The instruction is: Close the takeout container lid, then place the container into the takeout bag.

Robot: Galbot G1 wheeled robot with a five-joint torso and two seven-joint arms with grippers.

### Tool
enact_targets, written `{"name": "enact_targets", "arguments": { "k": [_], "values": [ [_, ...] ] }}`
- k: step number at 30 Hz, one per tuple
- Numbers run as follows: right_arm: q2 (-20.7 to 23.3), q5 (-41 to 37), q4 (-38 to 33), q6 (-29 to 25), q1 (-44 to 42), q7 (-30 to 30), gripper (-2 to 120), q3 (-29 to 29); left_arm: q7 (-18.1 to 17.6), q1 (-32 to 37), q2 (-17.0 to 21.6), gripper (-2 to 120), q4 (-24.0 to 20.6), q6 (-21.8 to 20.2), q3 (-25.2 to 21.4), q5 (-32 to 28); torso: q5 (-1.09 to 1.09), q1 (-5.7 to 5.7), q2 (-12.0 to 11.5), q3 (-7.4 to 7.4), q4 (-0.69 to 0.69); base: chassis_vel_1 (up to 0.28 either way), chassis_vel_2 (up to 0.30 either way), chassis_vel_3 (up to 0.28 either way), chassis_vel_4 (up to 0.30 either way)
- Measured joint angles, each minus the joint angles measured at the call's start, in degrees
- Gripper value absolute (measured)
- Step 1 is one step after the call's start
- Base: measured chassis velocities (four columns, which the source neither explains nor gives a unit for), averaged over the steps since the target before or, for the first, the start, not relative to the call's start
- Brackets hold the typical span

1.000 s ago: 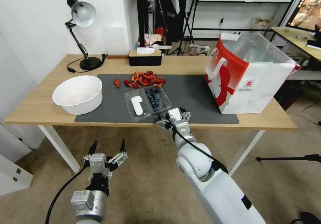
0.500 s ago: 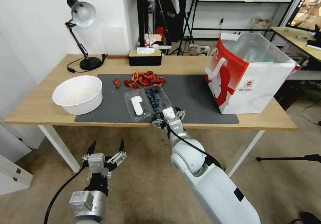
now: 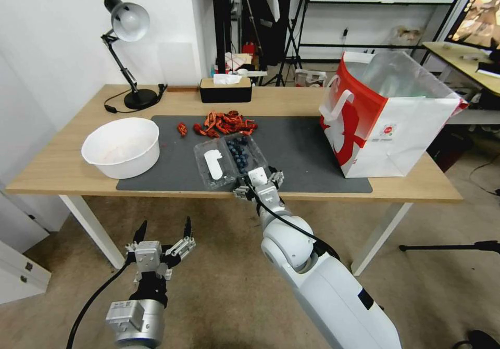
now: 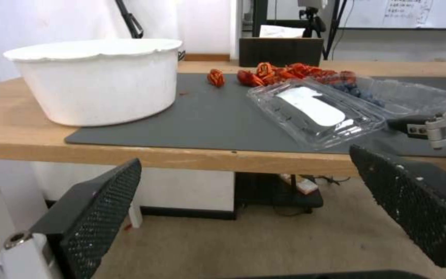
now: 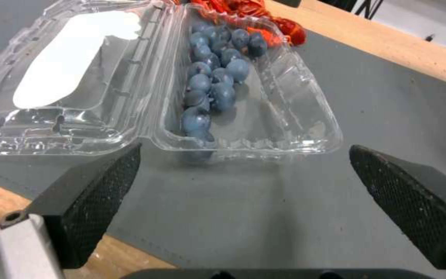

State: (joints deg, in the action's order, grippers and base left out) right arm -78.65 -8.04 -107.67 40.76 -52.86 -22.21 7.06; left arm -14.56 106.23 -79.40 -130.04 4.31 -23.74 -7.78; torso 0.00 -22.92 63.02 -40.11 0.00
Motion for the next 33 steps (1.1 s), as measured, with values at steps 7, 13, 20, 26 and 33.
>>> {"name": "enact_targets", "arguments": {
  "k": [7, 13, 20, 26, 33],
  "values": [
    [0.29, 0.09, 0.53, 0.12, 0.52, -0.02, 100, 0.4, -0.19, 0.05, -0.27, 100, 0.02, 0.4, 0.03, 0.35, 0.0, 0.0, 0.0, 0.0, 0.0, 0.0, 0.0, 0.0, 0.0],
    [0.25, -0.02, 1.63, -0.24, 1.24, -0.03, 100, 0.67, -0.23, 0.19, -0.85, 100, 0.15, 0.72, 0.05, 0.64, 0.0, 0.0, 0.0, 0.0, 0.0, 0.0, 0.0, 0.0, 0.0],
    [-0.49, -0.02, 2.63, -0.51, 2.08, -0.03, 100, 1.05, -0.37, 0.23, -0.9, 100, 0.27, 0.89, -0.02, 0.68, -0.01, 0.0, 0.0, 0.0, 0.0, 0.0, 0.0, 0.0, 0.0],
    [-1.12, -0.03, 3.11, -0.59, 2.24, -0.03, 100, 1.69, -0.48, 0.18, -0.86, 100, 0.44, 1.1, -0.08, 0.6, -0.01, 0.0, 0.0, 0.0, 0.0, 0.0, 0.0, 0.0, 0.0],
    [-2.36, 0.07, 3.57, -0.61, 2.5, -0.03, 100, 2.48, -0.49, 0.23, -0.84, 100, 0.65, 1.45, -0.03, 0.57, -0.01, 0.0, 0.0, 0.0, 0.0, 0.0, 0.0, 0.0, 0.0]
  ]
}}
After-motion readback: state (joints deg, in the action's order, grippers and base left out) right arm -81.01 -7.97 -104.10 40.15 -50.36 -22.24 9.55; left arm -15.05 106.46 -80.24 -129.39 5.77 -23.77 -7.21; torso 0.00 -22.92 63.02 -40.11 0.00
